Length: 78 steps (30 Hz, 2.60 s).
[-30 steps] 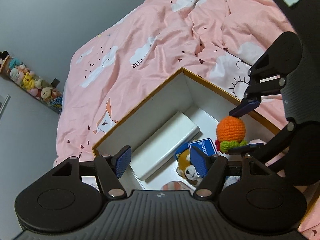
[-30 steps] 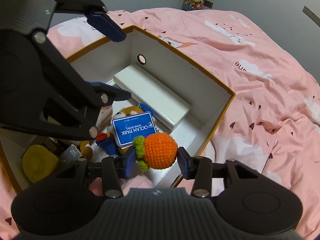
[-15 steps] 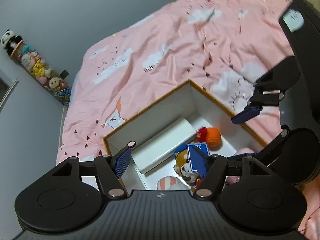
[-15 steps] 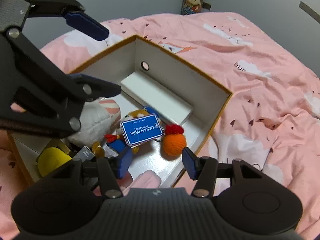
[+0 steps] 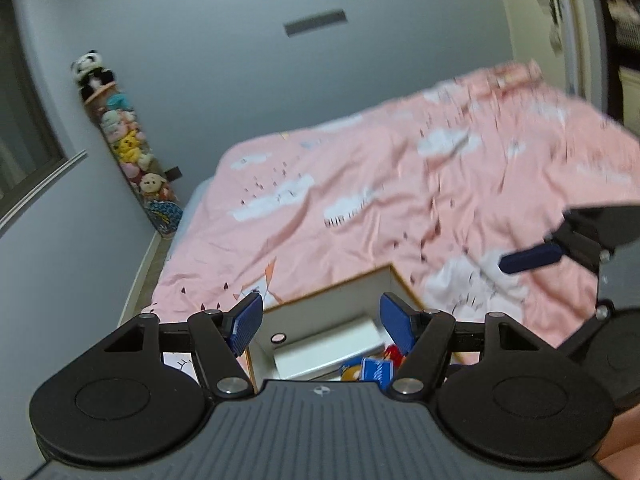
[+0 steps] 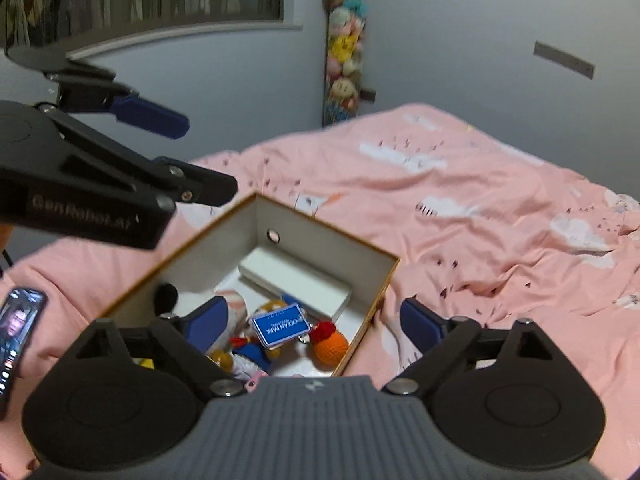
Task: Organize objects
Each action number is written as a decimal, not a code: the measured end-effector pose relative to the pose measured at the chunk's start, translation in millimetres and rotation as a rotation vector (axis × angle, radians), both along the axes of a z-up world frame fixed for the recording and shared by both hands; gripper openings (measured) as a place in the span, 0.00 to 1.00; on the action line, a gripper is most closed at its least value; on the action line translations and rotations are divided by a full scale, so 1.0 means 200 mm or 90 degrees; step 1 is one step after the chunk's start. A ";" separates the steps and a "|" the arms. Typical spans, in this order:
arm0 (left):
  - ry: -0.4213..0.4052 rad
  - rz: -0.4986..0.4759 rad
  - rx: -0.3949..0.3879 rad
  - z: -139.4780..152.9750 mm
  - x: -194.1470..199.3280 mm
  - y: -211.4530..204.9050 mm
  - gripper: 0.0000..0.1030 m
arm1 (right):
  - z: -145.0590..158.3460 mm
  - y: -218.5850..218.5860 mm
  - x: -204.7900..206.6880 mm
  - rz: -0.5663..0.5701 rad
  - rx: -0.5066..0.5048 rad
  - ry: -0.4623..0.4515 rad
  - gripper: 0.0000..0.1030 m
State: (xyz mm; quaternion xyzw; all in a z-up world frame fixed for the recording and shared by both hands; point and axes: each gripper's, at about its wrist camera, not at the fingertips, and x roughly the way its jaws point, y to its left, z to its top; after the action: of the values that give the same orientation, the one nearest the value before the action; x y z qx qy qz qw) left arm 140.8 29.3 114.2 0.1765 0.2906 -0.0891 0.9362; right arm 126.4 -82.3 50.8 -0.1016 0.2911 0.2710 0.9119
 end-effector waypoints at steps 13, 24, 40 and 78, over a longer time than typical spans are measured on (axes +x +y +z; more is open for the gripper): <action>-0.061 0.181 -0.031 -0.02 -0.35 0.04 0.91 | 0.03 -0.15 -0.31 -0.135 0.087 -0.051 0.99; 0.053 0.210 -0.039 -0.36 -0.39 -0.05 0.90 | -0.16 -0.16 -0.41 -0.167 0.049 -0.034 0.99; 0.153 0.245 -0.081 -0.63 -0.38 -0.03 0.90 | -0.41 -0.16 -0.34 -0.184 -0.035 0.085 0.99; 0.156 0.250 -0.090 -0.66 -0.39 -0.03 0.91 | -0.47 -0.16 -0.31 -0.185 -0.036 0.123 0.99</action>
State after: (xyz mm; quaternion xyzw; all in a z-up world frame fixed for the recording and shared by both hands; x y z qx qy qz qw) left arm 63.8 23.8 -16.8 0.0385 0.4238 0.0537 0.9033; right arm 63.6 -114.8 -43.0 -0.0573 0.3965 0.1364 0.9060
